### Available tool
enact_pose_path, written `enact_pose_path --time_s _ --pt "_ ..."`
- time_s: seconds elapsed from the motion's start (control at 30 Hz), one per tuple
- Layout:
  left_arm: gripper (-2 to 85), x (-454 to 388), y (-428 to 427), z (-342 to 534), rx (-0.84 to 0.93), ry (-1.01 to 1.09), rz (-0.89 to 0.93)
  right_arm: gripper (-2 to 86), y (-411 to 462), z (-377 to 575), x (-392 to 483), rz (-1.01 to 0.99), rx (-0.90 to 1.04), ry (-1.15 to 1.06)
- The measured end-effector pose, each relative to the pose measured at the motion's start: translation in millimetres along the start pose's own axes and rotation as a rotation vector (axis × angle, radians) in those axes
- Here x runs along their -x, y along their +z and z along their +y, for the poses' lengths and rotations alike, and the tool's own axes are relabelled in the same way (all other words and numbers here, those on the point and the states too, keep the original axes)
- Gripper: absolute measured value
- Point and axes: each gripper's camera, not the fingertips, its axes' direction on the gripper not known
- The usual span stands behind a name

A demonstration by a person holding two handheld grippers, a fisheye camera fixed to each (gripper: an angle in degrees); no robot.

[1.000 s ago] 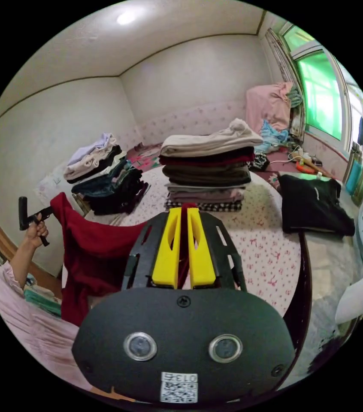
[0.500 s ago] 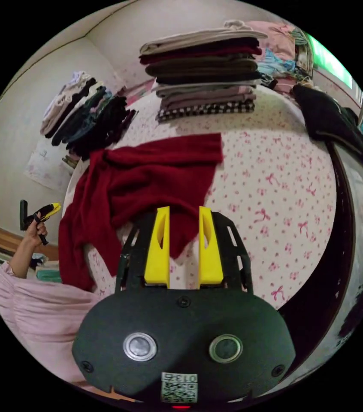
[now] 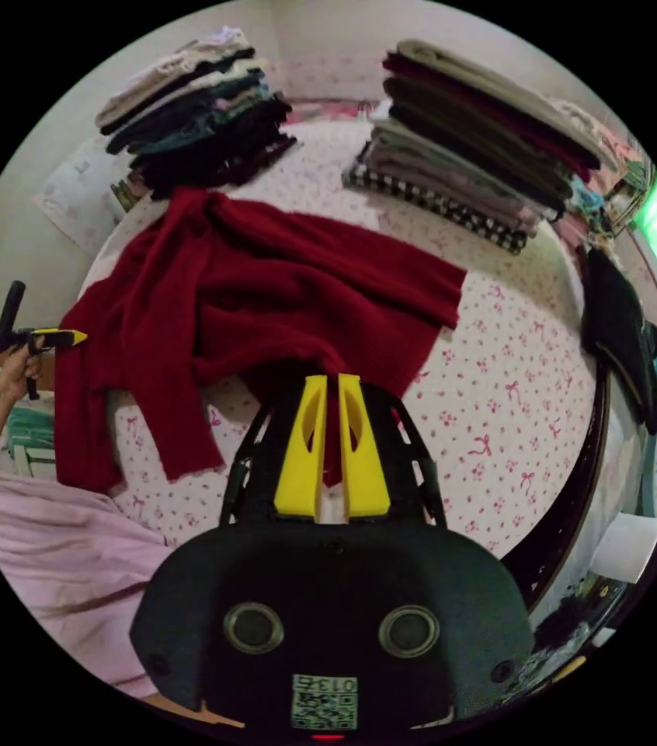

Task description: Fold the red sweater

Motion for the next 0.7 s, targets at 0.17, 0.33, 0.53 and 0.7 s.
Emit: enact_pose_path --time_s 0.17,0.33,0.53,0.7 --pt "3.2 -7.1 -58.2 16.7 -0.141 0.069 0.265 2.6 -107.4 52.3 8.2 -0.051 -0.229 -0.102" --pt "3.3 -18.9 -67.4 45.6 -0.111 0.090 0.279 2.8 -125.3 126.2 7.3 0.008 -0.219 -0.046" --pt "5.3 19.9 -13.3 77.0 0.081 -0.080 0.208 8.2 -67.2 183.3 -27.9 -0.036 0.003 0.230" --pt "8.8 28.4 -62.4 29.0 -0.153 -0.070 0.029 9.6 -96.5 144.4 -9.7 -0.179 -0.193 0.065"
